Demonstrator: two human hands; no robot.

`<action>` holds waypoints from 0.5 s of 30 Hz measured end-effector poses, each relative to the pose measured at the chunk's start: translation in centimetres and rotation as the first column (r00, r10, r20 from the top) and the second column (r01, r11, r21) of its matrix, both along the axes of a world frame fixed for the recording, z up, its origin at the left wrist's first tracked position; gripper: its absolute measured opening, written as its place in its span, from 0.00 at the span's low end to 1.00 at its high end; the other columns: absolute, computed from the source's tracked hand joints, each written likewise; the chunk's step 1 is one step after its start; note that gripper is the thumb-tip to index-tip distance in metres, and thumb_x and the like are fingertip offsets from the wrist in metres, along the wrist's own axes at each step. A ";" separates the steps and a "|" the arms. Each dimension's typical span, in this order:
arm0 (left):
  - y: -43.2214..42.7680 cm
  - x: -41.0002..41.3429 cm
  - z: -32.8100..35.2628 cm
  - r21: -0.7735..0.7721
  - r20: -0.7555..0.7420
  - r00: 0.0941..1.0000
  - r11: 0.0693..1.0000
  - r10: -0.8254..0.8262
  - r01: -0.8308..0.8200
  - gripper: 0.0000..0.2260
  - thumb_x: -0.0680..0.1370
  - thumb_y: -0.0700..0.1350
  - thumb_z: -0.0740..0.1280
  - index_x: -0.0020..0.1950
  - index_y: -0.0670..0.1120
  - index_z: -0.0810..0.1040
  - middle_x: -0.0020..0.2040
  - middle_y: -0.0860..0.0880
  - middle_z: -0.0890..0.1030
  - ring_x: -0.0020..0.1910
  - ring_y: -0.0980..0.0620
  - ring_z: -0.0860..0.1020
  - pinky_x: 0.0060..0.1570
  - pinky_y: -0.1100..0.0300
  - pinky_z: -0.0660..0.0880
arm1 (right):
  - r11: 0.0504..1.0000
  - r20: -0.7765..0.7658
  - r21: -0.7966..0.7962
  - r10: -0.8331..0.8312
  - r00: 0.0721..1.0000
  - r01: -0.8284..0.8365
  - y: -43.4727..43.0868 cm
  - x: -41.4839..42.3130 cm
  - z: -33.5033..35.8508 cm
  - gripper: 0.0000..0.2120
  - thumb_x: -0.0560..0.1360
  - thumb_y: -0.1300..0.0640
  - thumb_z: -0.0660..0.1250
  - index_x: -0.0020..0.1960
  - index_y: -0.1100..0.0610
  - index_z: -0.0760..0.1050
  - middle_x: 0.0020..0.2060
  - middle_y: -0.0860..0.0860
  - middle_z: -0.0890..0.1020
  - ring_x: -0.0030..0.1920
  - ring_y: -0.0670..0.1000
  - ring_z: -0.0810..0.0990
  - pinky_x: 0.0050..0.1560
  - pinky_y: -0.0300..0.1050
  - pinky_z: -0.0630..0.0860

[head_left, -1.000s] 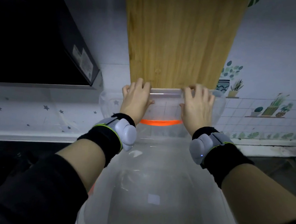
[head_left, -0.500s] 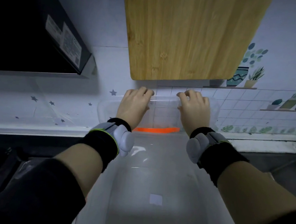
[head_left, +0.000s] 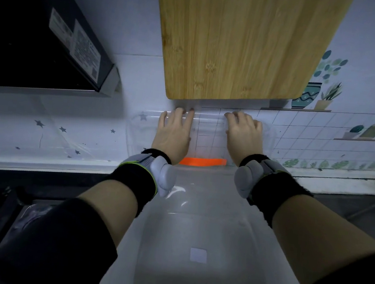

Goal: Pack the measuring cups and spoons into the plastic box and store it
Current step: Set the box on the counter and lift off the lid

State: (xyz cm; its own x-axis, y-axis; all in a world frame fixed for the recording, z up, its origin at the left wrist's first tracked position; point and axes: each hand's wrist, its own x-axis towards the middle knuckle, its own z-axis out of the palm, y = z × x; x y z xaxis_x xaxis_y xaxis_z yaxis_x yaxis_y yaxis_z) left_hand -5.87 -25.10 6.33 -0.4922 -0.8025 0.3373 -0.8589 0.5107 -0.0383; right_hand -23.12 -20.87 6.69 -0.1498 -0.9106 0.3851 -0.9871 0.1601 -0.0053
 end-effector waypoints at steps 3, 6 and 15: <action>0.2 -0.1 -0.2 0.030 0.001 1.000 0.999 0.011 -0.011 0.31 0.76 0.45 0.62 0.76 0.44 0.53 0.70 0.42 0.61 0.73 0.45 0.58 0.72 0.46 0.51 | 0.999 0.040 0.028 0.038 0.999 -0.039 0.2 0.1 -0.1 0.26 0.73 0.71 0.58 0.71 0.60 0.63 0.67 0.60 0.67 0.67 0.58 0.66 0.63 0.53 0.62; 0.5 -0.1 -0.2 0.033 0.002 1.000 0.999 0.026 -0.026 0.32 0.76 0.46 0.62 0.76 0.44 0.52 0.73 0.42 0.58 0.74 0.44 0.56 0.72 0.45 0.52 | 0.995 0.049 0.082 0.056 0.997 -0.059 0.5 0.4 0.1 0.29 0.73 0.71 0.59 0.73 0.62 0.58 0.70 0.64 0.62 0.69 0.60 0.63 0.67 0.56 0.61; 2.4 0.0 1.0 0.146 -0.079 0.997 0.989 0.017 -0.005 0.28 0.78 0.44 0.61 0.75 0.43 0.53 0.76 0.41 0.52 0.76 0.45 0.51 0.73 0.42 0.48 | 0.972 0.165 0.211 0.067 0.984 -0.101 2.5 1.4 1.2 0.28 0.77 0.64 0.57 0.76 0.61 0.51 0.75 0.56 0.55 0.76 0.58 0.50 0.74 0.55 0.52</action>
